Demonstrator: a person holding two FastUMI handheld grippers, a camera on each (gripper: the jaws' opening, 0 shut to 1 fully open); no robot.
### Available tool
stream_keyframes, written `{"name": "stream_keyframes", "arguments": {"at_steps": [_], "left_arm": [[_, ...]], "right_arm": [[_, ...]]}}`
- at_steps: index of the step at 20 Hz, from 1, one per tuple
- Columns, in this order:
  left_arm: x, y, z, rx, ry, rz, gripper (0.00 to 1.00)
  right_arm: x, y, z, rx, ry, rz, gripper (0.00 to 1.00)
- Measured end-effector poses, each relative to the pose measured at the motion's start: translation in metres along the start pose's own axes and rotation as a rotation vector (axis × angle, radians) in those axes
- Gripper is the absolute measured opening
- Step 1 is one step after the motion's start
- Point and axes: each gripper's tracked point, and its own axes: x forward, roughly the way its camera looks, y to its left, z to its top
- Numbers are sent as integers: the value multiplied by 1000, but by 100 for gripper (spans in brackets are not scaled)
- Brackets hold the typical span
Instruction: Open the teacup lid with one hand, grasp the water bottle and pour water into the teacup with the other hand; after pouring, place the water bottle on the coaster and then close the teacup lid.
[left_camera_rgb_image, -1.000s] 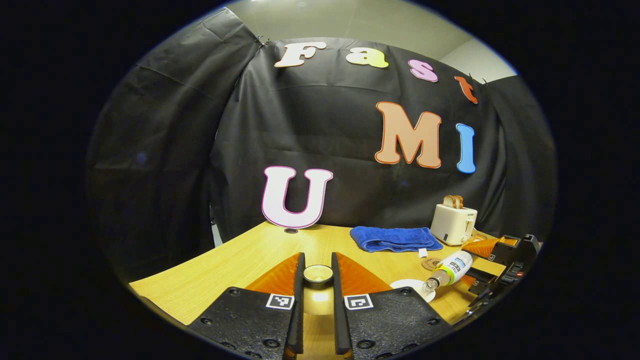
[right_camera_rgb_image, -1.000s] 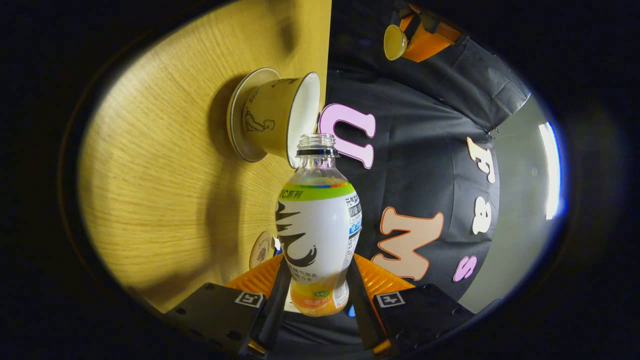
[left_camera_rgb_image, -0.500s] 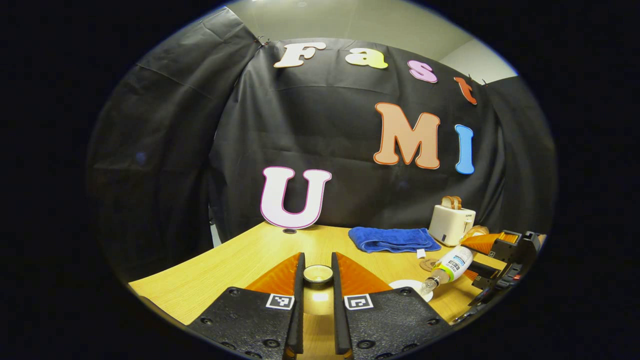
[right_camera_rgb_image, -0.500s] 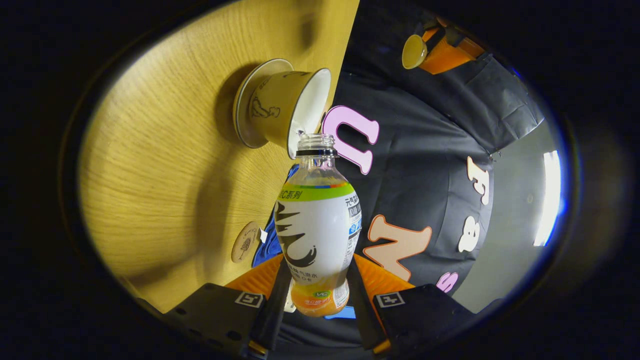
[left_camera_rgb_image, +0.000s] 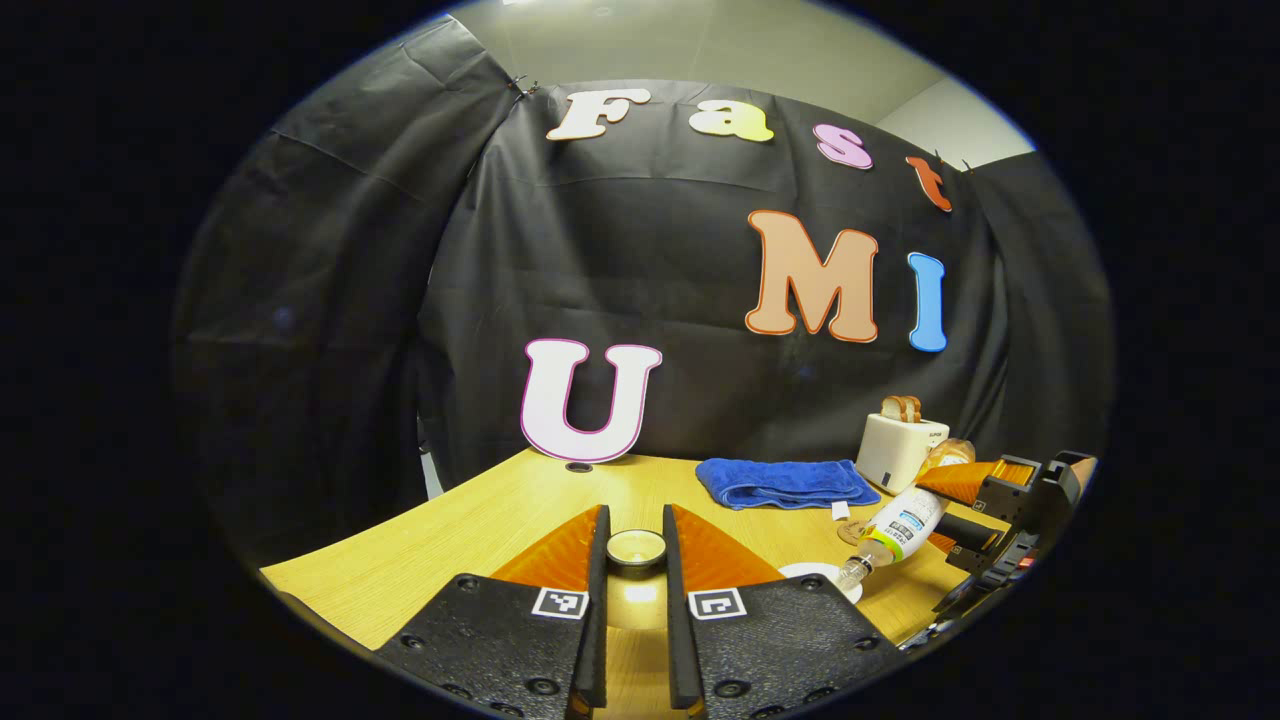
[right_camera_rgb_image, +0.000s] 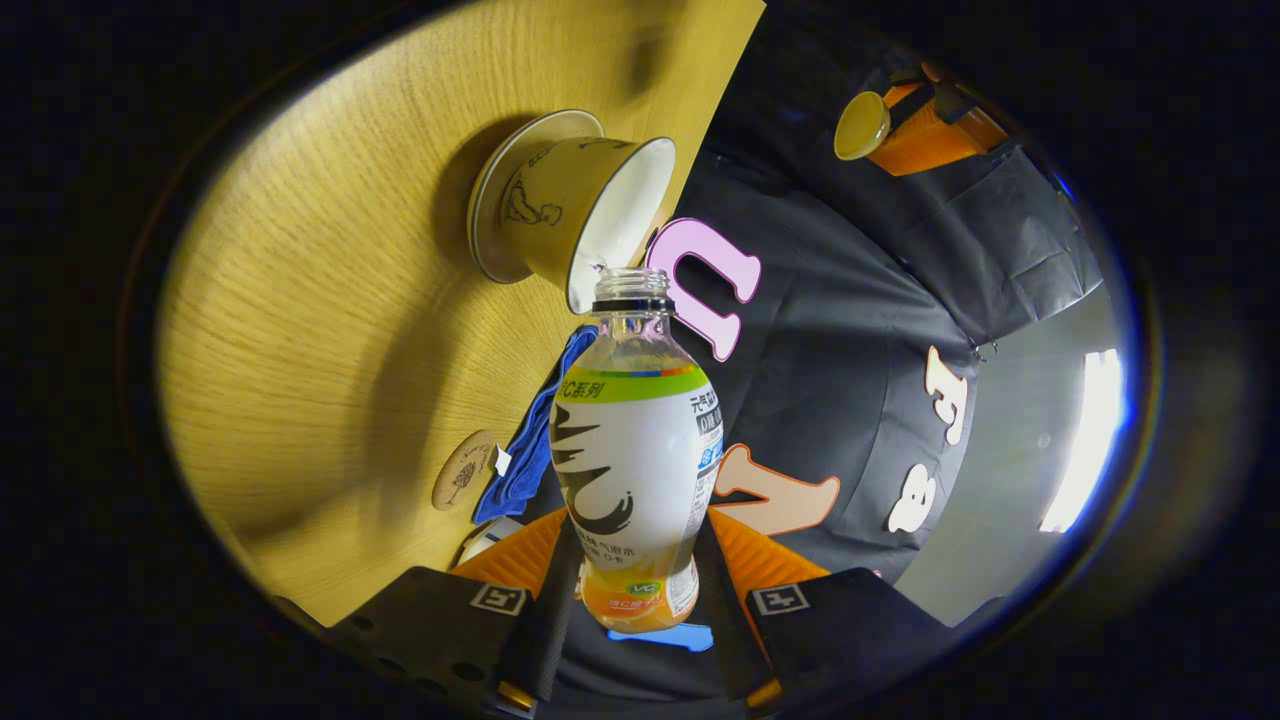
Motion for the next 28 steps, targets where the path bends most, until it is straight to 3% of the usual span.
{"name": "stream_keyframes", "arguments": {"at_steps": [9,16,28], "left_arm": [[1,-2,-1,-7,3,-6,22],[0,-1,-1,0,2,-3,22],[0,2,0,3,-2,7,22]], "right_arm": [[-1,-4,1,-41,-25,8,66],[-5,5,2,32,-12,33,67],[-18,44,7,562,76,175,67]]}}
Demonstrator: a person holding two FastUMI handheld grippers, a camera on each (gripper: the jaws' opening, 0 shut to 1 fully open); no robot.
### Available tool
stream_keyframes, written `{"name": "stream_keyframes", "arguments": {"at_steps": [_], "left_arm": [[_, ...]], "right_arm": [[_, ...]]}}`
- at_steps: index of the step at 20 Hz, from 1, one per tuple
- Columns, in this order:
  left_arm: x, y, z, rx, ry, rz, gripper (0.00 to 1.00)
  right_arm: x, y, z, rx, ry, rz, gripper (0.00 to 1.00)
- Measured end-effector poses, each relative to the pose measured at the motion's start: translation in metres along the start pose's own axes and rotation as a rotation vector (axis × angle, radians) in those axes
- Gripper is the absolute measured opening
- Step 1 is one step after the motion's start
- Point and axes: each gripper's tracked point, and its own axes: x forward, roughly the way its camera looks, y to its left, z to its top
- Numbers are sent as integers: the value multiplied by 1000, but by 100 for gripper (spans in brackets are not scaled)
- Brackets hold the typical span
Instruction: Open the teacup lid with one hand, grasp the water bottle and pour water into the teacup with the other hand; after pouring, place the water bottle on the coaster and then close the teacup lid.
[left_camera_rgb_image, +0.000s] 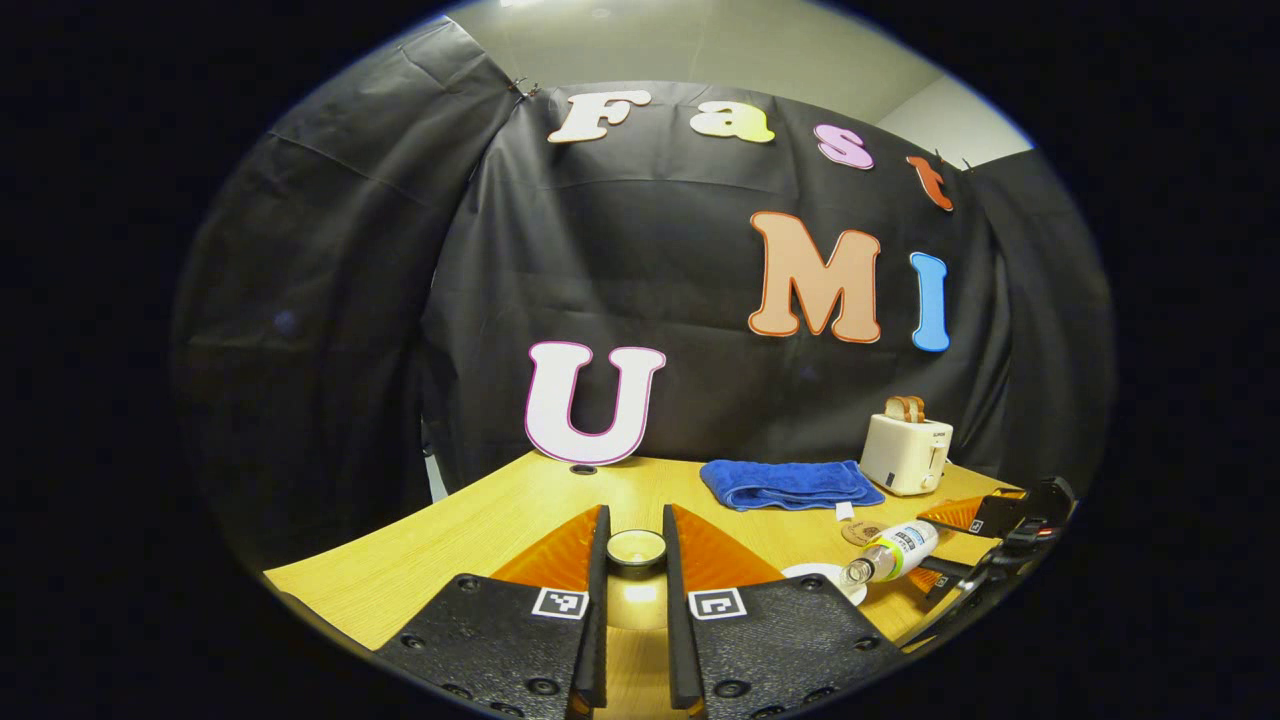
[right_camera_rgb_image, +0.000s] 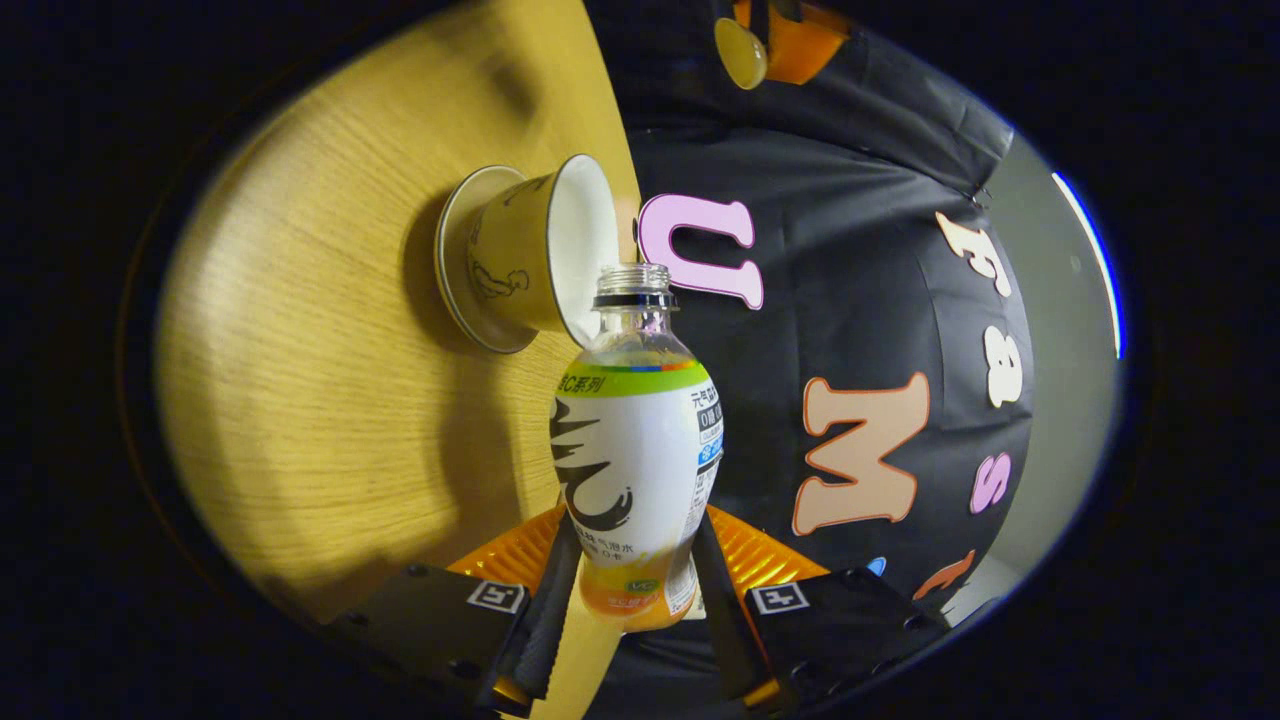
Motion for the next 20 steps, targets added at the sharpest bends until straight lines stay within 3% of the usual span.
{"name": "stream_keyframes", "arguments": {"at_steps": [4,10,20], "left_arm": [[-1,-2,-1,-1,2,-5,22],[-2,-2,4,6,-8,-6,22],[-6,-7,6,9,-10,-17,22]], "right_arm": [[3,-2,0,201,28,36,67],[20,-25,-17,619,94,69,67],[53,-53,-48,1049,145,-5,66]]}}
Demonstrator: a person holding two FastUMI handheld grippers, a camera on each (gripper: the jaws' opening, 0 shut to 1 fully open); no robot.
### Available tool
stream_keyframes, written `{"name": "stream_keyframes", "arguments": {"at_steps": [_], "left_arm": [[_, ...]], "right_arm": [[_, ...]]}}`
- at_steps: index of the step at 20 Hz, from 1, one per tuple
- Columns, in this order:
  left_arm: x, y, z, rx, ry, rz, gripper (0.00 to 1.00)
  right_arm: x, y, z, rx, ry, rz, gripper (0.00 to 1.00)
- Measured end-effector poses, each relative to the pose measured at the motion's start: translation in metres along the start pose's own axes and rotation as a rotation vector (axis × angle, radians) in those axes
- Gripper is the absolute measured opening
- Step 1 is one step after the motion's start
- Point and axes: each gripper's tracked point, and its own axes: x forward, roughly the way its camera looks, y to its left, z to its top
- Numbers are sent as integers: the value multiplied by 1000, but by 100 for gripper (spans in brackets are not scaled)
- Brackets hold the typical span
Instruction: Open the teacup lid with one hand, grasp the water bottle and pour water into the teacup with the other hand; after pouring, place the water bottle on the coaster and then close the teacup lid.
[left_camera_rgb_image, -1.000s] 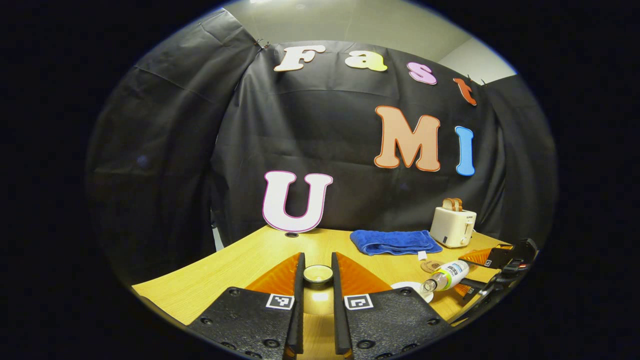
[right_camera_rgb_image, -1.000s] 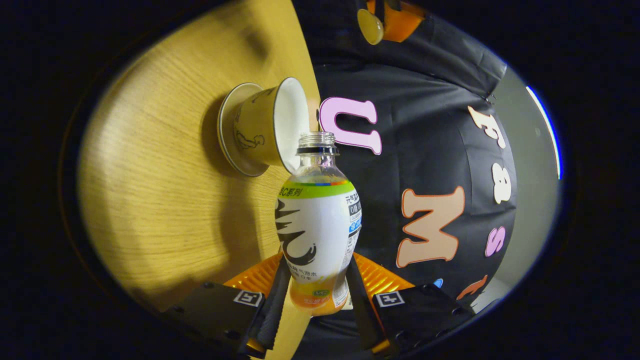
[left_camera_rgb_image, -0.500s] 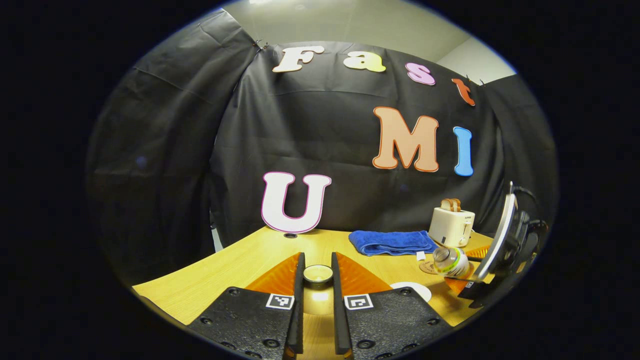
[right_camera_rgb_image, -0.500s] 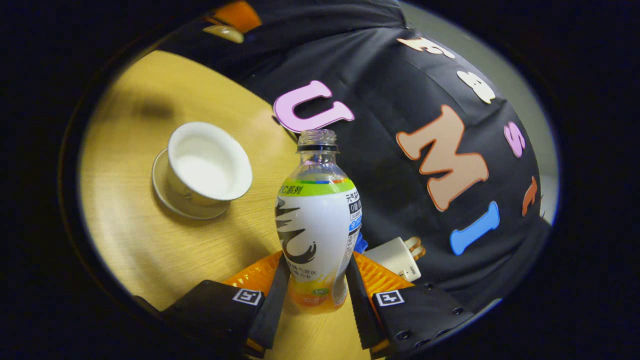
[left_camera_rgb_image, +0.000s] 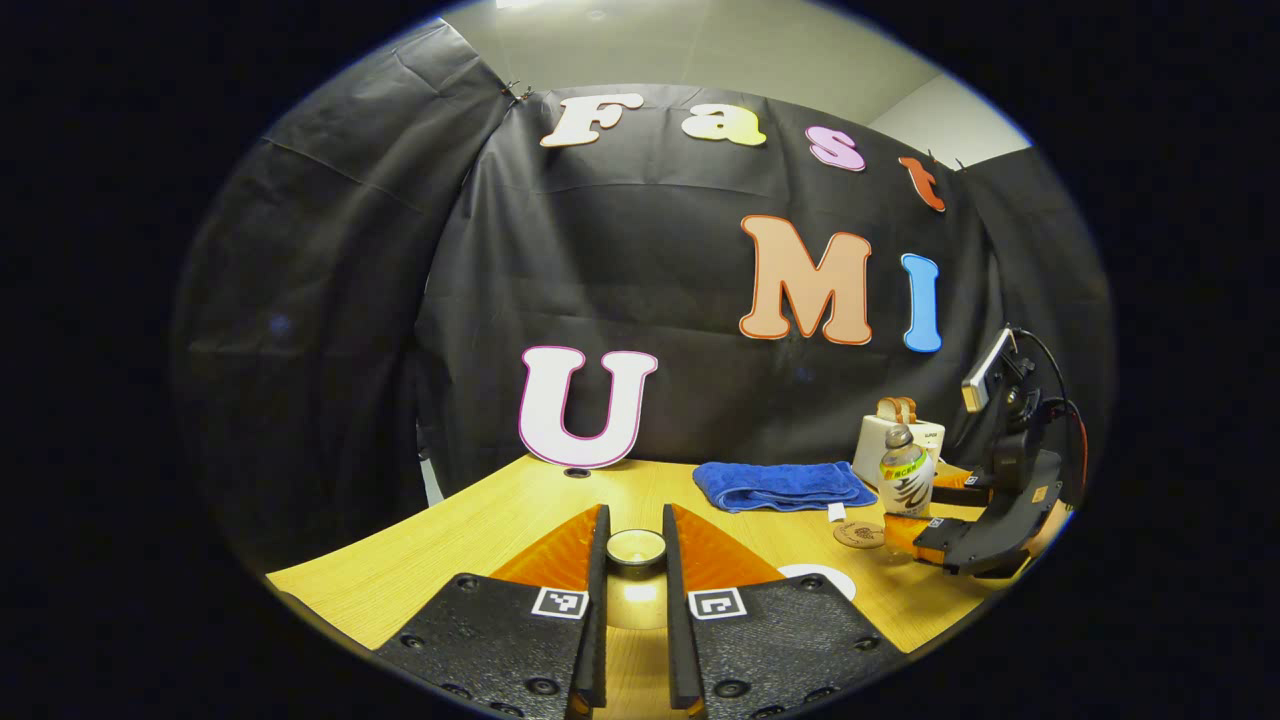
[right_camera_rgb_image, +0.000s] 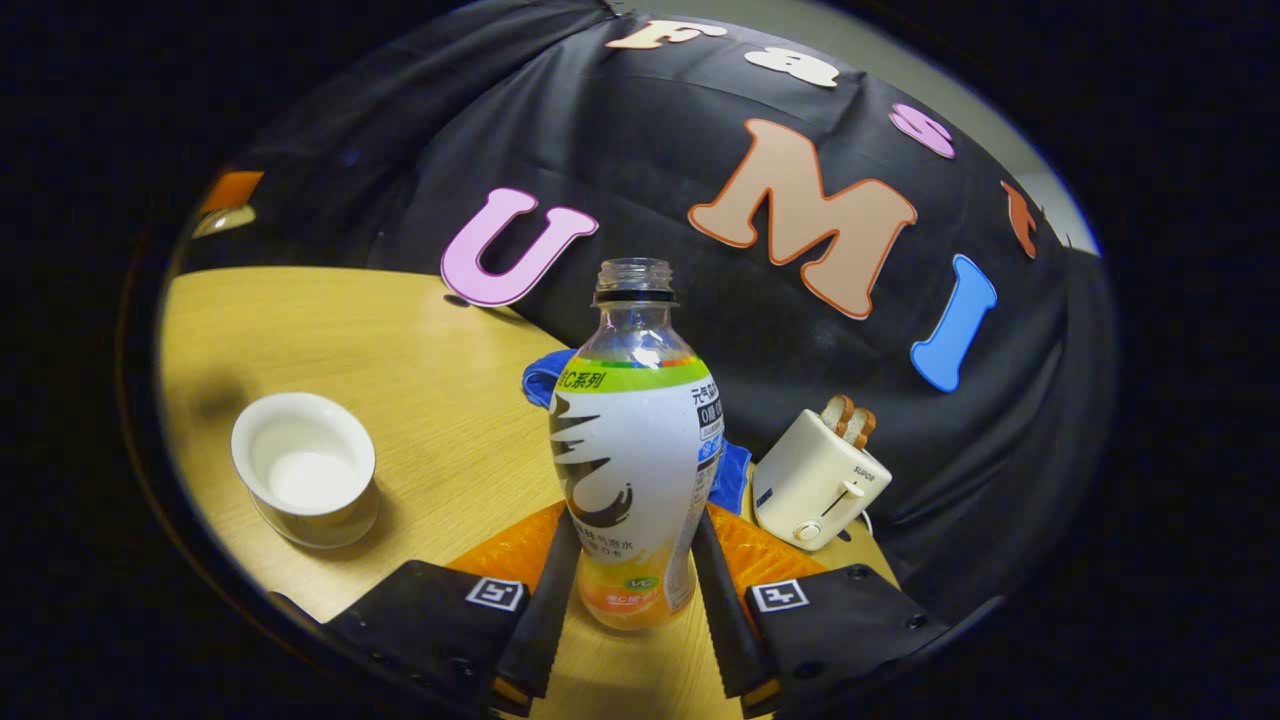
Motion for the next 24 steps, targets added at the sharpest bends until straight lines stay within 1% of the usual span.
{"name": "stream_keyframes", "arguments": {"at_steps": [2,3,4,5,6,7,11,12,13,14,15,18,24], "left_arm": [[-1,-2,0,-3,1,-6,22],[-1,-3,0,-5,1,-8,22],[0,-3,0,-6,2,-9,22],[0,-3,0,-5,2,-9,22],[0,-3,0,-3,1,-9,22],[0,-3,0,-2,1,-8,22],[1,-1,-1,-3,4,-5,22],[0,-2,0,-1,2,-4,22],[0,-1,2,1,-1,-4,22],[-1,-2,2,3,-5,-4,22],[-1,-2,3,5,-8,-5,22],[-1,-5,2,2,-7,-11,22],[-1,-7,0,-4,1,-15,22]], "right_arm": [[11,-8,11,67,-29,-16,66],[19,-11,13,95,-37,-20,68],[25,-13,14,120,-39,-23,66],[29,-17,14,145,-39,-31,68],[34,-20,12,170,-33,-40,66],[38,-23,10,205,-25,-46,66],[59,-28,9,356,-22,-40,67],[63,-30,10,382,-26,-45,68],[67,-31,9,409,-31,-43,66],[75,-32,7,432,-34,-39,67],[67,-27,4,452,-34,-39,67],[72,-28,3,485,-48,-60,67],[86,-36,-8,496,-30,-87,67]]}}
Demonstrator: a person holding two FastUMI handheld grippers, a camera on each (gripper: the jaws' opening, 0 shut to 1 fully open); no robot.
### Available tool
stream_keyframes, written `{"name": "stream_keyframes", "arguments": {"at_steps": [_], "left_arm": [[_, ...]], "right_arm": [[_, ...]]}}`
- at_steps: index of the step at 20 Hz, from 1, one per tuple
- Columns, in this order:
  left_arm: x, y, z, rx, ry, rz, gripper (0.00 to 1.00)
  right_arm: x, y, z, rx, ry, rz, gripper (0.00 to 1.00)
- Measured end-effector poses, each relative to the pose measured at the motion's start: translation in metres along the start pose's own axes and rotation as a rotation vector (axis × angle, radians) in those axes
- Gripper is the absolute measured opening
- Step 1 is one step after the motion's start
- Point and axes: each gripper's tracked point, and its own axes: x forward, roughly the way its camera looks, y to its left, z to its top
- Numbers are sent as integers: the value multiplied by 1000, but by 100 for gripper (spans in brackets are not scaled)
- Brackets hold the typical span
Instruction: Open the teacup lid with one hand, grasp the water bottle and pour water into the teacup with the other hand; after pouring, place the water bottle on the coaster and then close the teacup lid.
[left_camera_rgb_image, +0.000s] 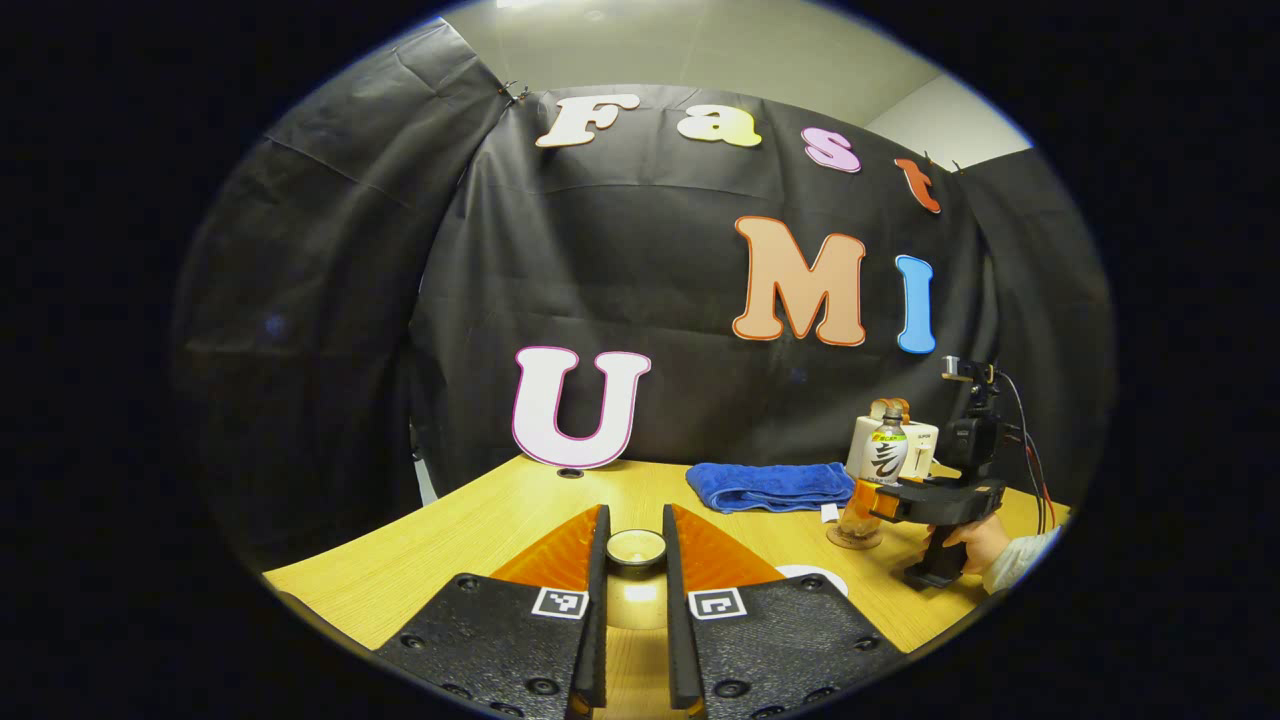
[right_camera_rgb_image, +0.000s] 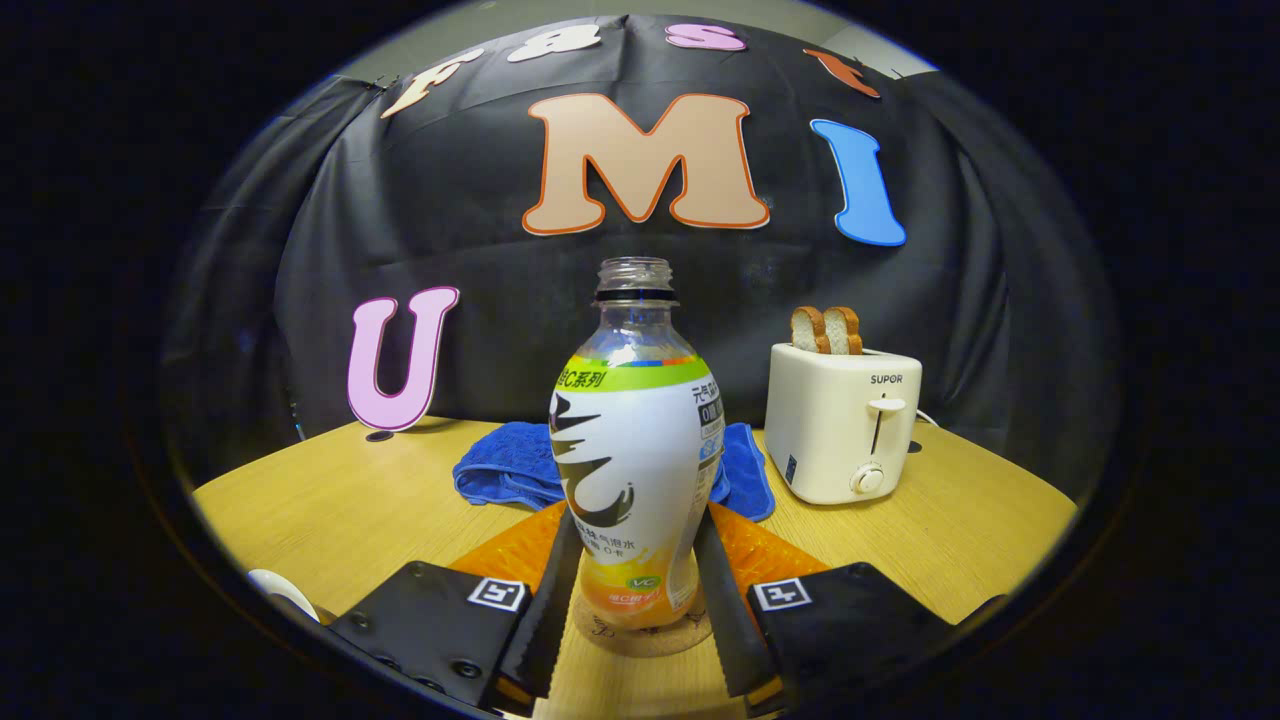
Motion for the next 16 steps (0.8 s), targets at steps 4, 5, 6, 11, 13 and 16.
{"name": "stream_keyframes", "arguments": {"at_steps": [4,5,6,11,13,16], "left_arm": [[1,-1,-2,-5,3,1,22],[1,0,-2,-5,5,1,22],[1,0,-3,-7,6,0,22],[2,-3,-5,-14,15,-8,22],[2,-4,-4,-15,12,-8,22],[1,-7,-6,-17,16,-14,22]], "right_arm": [[4,-3,-11,17,16,-6,67],[2,-2,-12,19,15,-5,67],[3,-3,-9,17,7,-10,67],[3,-1,-6,0,6,-11,70],[1,-2,-8,9,15,-9,74],[1,-3,-11,9,26,-9,77]]}}
